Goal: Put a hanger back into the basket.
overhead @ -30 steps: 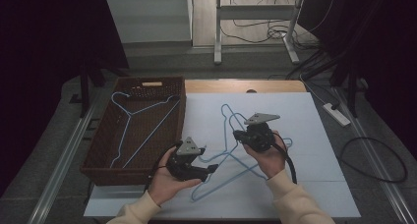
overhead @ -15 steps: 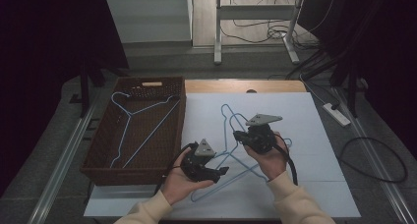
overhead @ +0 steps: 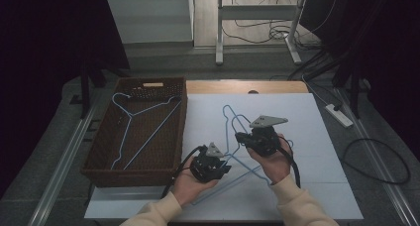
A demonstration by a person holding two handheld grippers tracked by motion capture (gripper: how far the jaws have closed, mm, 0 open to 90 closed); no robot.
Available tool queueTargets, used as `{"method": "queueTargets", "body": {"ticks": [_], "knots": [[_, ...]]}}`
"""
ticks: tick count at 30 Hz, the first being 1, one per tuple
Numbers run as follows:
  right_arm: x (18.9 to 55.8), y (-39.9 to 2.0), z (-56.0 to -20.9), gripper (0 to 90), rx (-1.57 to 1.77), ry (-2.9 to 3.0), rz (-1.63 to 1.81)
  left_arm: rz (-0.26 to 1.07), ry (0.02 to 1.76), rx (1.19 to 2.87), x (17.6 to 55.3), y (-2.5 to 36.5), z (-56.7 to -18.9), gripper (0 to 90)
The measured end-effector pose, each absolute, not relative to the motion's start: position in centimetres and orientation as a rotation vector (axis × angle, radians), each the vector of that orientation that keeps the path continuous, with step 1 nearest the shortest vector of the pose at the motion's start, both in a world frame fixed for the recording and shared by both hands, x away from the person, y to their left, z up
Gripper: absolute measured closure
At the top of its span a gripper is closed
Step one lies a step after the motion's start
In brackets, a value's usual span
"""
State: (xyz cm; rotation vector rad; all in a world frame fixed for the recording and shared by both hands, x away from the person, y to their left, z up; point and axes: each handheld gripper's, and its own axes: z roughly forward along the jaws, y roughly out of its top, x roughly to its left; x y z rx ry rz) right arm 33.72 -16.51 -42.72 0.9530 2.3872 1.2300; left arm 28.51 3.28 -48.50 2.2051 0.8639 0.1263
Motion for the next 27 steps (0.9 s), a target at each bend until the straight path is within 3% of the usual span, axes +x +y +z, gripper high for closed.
{"method": "queueTargets", "body": {"ticks": [5,15,17,19,20,21,27], "knots": [[33.4,-16.8,-42.3,86.6,0.948,2.373,1.251,0.072,0.887,2.143,28.8,3.9,-48.3,85.2],[32.3,-18.0,-41.2,84.1,0.896,2.317,1.356,0.039,0.885,2.061,28.6,4.4,-47.4,85.8],[32.2,-18.1,-41.0,81.0,0.889,2.310,1.362,0.037,0.885,2.054,28.6,4.5,-47.3,85.9],[31.7,-18.9,-40.6,67.7,0.864,2.258,1.409,0.036,0.887,2.039,28.5,4.6,-47.1,85.9],[31.7,-18.9,-40.6,67.7,0.864,2.258,1.409,0.036,0.887,2.038,28.5,4.7,-47.0,85.9],[31.5,-19.4,-40.5,61.0,0.853,2.234,1.418,0.036,0.889,2.030,28.5,4.7,-46.9,85.9],[30.8,-21.1,-40.6,48.7,0.852,2.176,1.443,0.009,0.881,1.980,28.3,5.2,-45.8,85.9]]}}
